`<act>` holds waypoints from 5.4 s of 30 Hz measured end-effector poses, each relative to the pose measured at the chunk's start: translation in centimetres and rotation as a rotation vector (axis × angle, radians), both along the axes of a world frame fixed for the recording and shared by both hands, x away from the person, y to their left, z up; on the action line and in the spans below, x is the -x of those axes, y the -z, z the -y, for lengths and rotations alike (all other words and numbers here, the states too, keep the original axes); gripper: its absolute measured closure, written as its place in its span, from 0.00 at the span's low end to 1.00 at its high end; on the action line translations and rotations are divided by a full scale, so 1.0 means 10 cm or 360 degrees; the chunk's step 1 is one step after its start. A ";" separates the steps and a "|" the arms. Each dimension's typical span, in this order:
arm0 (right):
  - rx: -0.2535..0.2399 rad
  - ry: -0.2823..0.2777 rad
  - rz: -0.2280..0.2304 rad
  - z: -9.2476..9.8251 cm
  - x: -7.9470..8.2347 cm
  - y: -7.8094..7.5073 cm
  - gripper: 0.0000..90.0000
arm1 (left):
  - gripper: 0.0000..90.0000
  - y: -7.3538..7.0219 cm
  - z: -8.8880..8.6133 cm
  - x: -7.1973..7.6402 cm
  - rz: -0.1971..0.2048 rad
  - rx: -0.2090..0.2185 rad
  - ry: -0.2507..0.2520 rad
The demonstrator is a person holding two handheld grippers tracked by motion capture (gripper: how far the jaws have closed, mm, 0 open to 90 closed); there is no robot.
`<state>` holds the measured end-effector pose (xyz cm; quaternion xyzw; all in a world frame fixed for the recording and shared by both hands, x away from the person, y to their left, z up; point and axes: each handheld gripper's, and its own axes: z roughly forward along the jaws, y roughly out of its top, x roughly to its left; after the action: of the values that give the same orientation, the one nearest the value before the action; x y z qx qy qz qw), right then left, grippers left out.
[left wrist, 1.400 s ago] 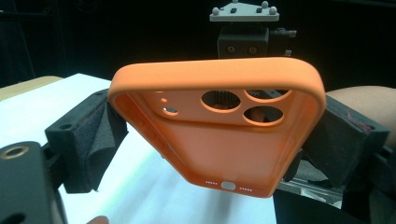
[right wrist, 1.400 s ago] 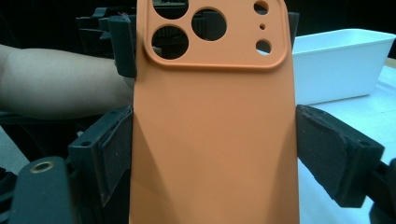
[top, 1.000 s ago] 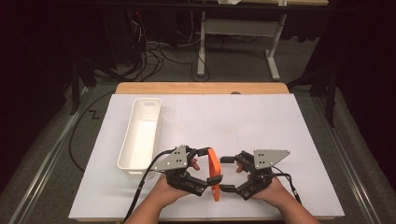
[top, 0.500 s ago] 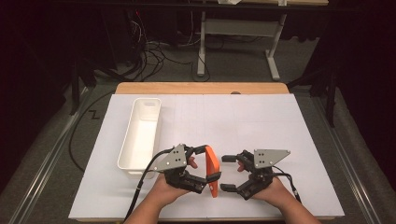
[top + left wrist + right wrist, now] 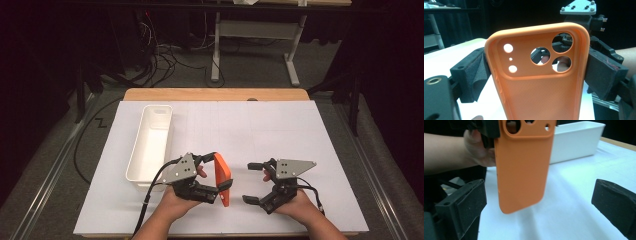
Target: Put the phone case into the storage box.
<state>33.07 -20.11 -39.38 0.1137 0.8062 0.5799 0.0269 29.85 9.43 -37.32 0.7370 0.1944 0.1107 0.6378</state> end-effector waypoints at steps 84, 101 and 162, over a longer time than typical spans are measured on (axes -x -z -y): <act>0.0202 0.1059 0.0074 0.88 0.04 0.22 0.00 | 0.16 -0.38 -0.75 0.22 0.0204 0.0018 -0.0839; 0.0216 0.1033 0.0081 0.87 0.04 0.23 0.00 | 0.17 -0.53 -1.06 0.31 0.0272 0.0069 -0.1034; 0.0177 0.1022 0.0063 0.89 0.05 0.22 0.00 | 0.17 -0.49 -1.33 -0.54 0.0109 -0.0075 -0.1426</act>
<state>32.58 -28.99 -41.54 0.3492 0.7589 0.4991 0.2303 35.29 22.72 -32.45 0.5903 0.4706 0.4047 0.5161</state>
